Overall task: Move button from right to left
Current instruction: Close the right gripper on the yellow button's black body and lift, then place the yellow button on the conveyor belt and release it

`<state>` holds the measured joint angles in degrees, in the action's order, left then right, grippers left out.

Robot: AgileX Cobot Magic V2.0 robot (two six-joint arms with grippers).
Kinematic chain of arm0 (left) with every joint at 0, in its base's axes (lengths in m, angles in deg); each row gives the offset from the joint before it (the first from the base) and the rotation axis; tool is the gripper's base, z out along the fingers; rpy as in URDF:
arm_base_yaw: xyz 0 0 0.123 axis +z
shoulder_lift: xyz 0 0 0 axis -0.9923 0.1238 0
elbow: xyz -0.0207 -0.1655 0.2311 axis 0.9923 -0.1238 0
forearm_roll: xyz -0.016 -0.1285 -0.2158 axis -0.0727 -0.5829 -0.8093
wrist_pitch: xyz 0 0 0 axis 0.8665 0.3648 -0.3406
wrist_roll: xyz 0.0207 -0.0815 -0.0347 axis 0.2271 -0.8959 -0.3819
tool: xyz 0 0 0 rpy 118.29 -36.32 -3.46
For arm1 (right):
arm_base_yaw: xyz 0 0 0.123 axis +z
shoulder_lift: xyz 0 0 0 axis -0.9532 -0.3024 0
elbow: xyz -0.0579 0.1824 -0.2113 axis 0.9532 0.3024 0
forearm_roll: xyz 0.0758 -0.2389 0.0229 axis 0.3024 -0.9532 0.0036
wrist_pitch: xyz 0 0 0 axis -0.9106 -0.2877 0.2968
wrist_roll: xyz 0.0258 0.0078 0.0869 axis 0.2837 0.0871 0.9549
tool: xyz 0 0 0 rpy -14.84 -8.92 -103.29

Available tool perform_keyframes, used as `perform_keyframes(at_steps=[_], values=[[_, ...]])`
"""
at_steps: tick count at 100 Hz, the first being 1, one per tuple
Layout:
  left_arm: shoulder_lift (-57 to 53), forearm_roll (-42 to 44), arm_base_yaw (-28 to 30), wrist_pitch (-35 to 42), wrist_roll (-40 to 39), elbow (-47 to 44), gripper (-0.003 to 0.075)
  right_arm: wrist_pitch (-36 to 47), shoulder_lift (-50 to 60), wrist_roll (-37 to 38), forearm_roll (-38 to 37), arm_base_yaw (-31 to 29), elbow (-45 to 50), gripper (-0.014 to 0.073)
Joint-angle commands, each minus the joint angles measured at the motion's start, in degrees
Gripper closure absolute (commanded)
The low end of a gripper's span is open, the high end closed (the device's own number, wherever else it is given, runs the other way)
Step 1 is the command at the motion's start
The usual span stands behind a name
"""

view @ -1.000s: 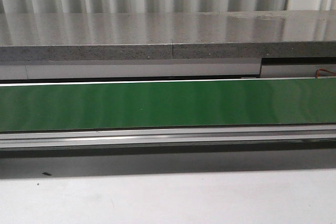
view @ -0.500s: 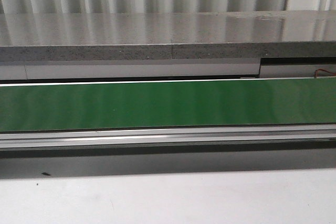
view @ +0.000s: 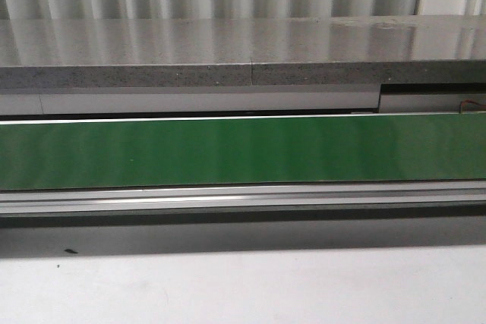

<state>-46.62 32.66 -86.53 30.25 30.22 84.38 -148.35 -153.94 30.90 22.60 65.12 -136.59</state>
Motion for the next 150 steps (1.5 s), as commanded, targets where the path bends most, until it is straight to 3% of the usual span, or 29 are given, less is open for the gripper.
perform_keyframes(at_steps=[1,18,35,40,51,69,81,88,105,114,150], values=[[-1.8,-0.3,-0.2,4.7,-0.4,-2.2,0.0741,1.5,0.5,1.4,-1.1,-0.2,-1.1,0.0547],[-1.8,-0.3,-0.2,4.7,-0.4,-2.2,0.0741,1.8,-1.9,1.6,-1.8,-0.2,-1.1,0.0419],[-1.8,-0.3,-0.2,4.7,-0.4,-2.2,0.0741,3.4,-0.8,1.5,-0.7,-0.2,-1.1,0.0077],[-1.8,-0.3,-0.2,4.7,-0.4,-2.2,0.0741,3.6,0.2,1.5,-0.3,-0.2,-1.1,0.0011],[-1.8,-0.3,-0.2,4.7,-0.4,-2.2,0.0741,3.6,3.0,0.5,0.3,0.5,-1.1,-0.0015],[-1.8,-0.3,-0.2,4.7,-0.4,-2.2,0.0741,5.1,9.7,-0.1,0.4,4.0,1.5,0.0021],[-1.8,-0.3,-0.2,4.7,-0.4,-2.2,0.0741,9.0,15.9,-1.2,0.4,7.4,6.9,0.0101],[-1.8,-0.3,-0.2,4.7,-0.4,-2.2,0.0741,11.2,20.0,-1.5,0.4,9.0,10.6,0.0193],[-1.8,-0.3,-0.2,4.7,-0.4,-2.2,0.0741,15.3,30.4,-1.5,0.1,10.9,18.9,0.0536],[-1.8,-0.3,-0.2,4.7,-0.4,-2.2,0.0741,16.8,35.6,-1.5,-0.2,10.9,22.7,0.0661],[-1.8,-0.3,-0.2,4.7,-0.4,-2.2,0.0741,20.8,56.1,-1.5,-2.6,10.9,36.2,0.0662]])
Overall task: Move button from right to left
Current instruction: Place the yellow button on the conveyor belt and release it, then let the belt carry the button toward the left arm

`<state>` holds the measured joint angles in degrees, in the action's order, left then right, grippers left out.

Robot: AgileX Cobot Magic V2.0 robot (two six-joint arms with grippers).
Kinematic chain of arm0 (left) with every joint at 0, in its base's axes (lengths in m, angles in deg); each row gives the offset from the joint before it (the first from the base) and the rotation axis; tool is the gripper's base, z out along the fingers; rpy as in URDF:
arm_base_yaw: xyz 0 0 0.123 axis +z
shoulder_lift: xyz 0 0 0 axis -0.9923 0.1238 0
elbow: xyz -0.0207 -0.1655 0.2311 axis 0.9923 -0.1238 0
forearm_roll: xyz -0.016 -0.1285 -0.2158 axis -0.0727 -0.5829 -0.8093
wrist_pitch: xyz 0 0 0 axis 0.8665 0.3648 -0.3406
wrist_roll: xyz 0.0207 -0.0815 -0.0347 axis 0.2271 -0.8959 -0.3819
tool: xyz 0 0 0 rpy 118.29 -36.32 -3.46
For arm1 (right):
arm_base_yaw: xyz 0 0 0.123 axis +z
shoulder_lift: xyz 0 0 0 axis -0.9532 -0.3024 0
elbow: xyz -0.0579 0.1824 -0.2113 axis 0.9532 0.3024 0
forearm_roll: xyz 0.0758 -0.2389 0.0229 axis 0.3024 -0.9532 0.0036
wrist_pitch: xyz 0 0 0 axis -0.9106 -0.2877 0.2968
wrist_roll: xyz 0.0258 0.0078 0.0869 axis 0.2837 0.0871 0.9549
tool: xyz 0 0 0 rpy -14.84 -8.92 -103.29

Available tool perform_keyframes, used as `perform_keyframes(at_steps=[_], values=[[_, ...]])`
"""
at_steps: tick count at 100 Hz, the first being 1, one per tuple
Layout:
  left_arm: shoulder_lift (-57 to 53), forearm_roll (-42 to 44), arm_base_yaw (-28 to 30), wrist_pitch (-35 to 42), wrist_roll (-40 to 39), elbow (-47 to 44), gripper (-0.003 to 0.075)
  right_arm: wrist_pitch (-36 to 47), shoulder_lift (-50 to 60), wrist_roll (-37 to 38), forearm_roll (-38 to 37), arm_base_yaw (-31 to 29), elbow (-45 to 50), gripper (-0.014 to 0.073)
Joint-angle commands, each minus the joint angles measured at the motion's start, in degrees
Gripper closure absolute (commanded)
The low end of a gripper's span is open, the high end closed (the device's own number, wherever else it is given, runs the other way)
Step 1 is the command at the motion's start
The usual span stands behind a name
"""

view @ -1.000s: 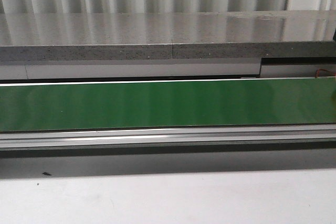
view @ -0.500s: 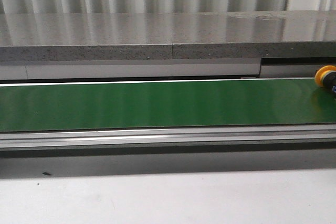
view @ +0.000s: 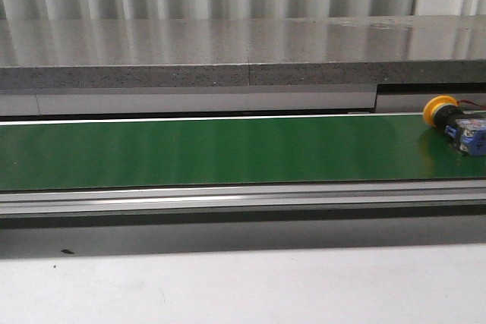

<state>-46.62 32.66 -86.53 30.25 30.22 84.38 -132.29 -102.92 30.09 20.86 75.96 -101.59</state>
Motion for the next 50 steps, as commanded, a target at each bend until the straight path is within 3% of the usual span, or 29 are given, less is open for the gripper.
perform_keyframes(at_steps=[1,50], values=[[-1.8,-0.3,-0.2,4.7,-0.4,-2.2,0.0741,5.0,6.0,-0.7,-0.9,0.1,1.5,0.0662],[-1.8,-0.3,-0.2,4.7,-0.4,-2.2,0.0741,15.5,33.3,-0.7,-0.9,0.1,16.8,0.0662]])
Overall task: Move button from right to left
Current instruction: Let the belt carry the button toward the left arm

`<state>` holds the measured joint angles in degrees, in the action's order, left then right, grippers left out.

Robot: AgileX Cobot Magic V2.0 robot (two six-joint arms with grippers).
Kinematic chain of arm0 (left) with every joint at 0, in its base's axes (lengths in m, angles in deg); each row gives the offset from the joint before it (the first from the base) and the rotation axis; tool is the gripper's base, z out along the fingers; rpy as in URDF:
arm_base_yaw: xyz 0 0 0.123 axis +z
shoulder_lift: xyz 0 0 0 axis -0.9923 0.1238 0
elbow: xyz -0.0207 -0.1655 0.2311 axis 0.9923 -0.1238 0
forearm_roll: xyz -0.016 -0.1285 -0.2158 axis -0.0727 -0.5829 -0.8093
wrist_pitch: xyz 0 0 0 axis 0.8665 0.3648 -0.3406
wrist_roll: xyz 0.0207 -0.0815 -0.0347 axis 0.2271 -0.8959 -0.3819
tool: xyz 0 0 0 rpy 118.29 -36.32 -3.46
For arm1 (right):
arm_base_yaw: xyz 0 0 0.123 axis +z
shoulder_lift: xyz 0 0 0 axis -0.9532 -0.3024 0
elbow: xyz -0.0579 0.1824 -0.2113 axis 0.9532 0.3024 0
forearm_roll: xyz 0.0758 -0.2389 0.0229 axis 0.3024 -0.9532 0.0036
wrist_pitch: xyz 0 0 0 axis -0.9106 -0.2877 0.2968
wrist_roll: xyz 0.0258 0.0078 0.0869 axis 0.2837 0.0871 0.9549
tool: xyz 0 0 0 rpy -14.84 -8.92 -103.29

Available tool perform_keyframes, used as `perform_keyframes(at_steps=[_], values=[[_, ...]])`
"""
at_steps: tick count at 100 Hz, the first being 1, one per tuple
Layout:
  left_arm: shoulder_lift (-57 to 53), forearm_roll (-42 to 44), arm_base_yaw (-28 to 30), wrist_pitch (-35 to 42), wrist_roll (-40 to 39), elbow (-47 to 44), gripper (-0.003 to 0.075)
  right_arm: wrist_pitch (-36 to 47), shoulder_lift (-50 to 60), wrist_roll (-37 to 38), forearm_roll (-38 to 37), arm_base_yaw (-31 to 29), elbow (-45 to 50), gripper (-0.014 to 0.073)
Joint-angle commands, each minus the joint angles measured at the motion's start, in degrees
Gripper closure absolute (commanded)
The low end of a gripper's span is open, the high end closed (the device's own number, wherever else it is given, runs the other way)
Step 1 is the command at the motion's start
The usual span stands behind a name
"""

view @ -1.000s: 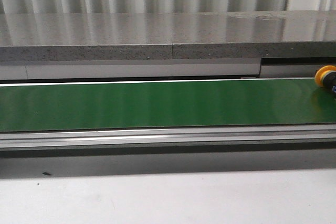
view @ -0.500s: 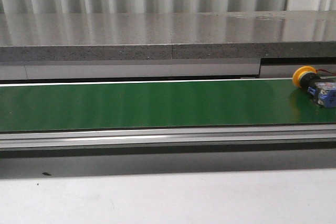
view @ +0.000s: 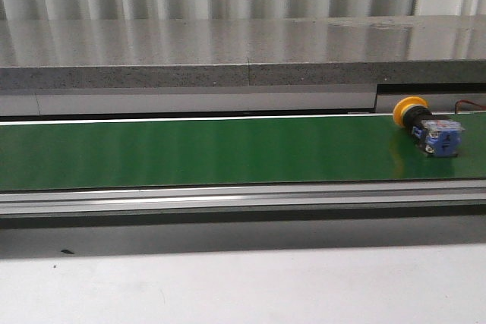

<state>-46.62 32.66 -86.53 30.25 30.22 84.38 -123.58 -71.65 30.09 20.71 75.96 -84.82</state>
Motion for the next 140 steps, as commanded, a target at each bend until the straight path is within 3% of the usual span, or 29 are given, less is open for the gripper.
perform_keyframes(at_steps=[1,102,120,140], values=[[-1.8,-0.3,-0.2,4.7,-0.4,-2.2,0.0741,7.0,2.2,-0.7,-0.9,0.1,0.3,0.0662],[-1.8,-0.3,-0.2,4.6,-0.4,-2.2,0.0741,8.9,3.5,-0.7,-1.0,0.1,0.8,0.0662],[-1.5,2.8,-0.2,-8.4,-0.4,3.8,0.0741,8.9,3.5,-0.7,-1.0,0.1,0.8,0.0662],[4.1,2.2,-0.2,-13.1,-0.4,10.8,0.0741,8.9,3.5,-0.7,-1.0,0.1,0.8,0.0662]])
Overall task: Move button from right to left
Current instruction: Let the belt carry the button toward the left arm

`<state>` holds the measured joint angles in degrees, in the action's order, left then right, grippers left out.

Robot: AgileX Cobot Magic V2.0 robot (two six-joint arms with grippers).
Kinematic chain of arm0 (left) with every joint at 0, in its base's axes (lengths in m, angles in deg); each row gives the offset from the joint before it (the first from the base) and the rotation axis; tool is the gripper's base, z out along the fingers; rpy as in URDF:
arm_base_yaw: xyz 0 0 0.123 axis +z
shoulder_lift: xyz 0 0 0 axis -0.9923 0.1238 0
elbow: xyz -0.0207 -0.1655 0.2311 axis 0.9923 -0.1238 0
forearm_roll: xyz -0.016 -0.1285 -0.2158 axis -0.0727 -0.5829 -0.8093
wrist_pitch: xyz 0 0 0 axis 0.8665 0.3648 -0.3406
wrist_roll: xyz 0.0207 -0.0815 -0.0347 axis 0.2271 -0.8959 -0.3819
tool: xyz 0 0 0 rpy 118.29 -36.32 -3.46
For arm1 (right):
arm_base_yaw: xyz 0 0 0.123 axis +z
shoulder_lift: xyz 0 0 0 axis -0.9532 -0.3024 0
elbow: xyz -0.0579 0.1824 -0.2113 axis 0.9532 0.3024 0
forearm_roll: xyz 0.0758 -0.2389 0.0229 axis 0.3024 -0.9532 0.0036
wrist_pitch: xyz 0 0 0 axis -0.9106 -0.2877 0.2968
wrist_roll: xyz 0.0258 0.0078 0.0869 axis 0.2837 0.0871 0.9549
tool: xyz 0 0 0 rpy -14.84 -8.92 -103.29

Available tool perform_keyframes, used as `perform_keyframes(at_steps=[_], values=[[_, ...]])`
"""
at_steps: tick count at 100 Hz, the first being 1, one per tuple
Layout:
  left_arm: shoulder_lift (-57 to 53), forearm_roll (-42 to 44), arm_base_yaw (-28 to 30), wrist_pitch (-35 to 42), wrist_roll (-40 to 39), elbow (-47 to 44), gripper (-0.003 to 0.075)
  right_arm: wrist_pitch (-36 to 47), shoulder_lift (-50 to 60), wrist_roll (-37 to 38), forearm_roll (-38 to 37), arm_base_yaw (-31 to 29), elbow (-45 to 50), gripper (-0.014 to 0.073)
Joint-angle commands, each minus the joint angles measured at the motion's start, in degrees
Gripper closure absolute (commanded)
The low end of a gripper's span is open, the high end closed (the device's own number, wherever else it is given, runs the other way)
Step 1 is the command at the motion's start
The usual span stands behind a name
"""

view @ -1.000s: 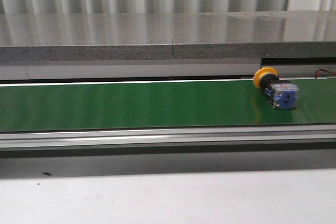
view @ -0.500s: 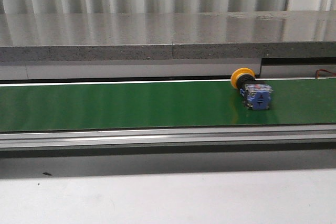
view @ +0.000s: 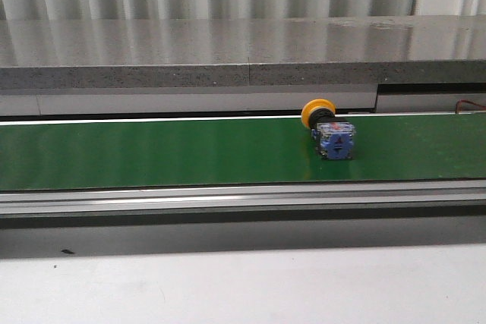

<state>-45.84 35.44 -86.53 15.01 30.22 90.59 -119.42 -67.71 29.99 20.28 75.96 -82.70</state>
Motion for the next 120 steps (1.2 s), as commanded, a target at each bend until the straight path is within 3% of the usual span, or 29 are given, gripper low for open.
perform_keyframes(at_steps=[1,21,36,62,71,91,99,120], values=[[3.6,-0.6,-0.2,2.0,-0.4,4.8,0.0741,4.7,-0.4,-0.6,-0.5,0.1,-1.3,0.0662],[14.4,-1.3,-0.2,0.5,-0.4,11.5,0.0741,4.7,-0.4,-0.6,-0.5,0.1,-1.3,0.0662],[23.1,-2.8,-0.3,-7.9,-0.4,17.6,0.0741,4.7,-0.4,-0.6,-0.5,0.1,-1.3,0.0662],[37.3,-4.3,-0.3,-8.2,-0.4,23.9,0.0732,4.7,-0.4,-0.6,-0.5,0.1,-1.3,0.0662],[42.0,-4.6,-0.3,-8.2,-0.4,26.3,0.0627,4.7,-0.4,-0.6,-0.5,0.1,-1.3,0.0662],[51.7,-4.7,-0.3,-9.4,-0.4,32.5,0.0141,4.7,-0.4,-0.6,-0.5,0.1,-1.3,0.0662],[55.9,-4.7,-0.3,-11.9,-0.4,35.8,0.0109,4.7,-0.4,-0.6,-0.5,0.1,-1.3,0.0662],[66.5,-10.6,-0.3,-20.4,-0.4,46.5,0.0185,4.7,-0.4,-0.6,-0.5,0.1,-1.3,0.0662]])
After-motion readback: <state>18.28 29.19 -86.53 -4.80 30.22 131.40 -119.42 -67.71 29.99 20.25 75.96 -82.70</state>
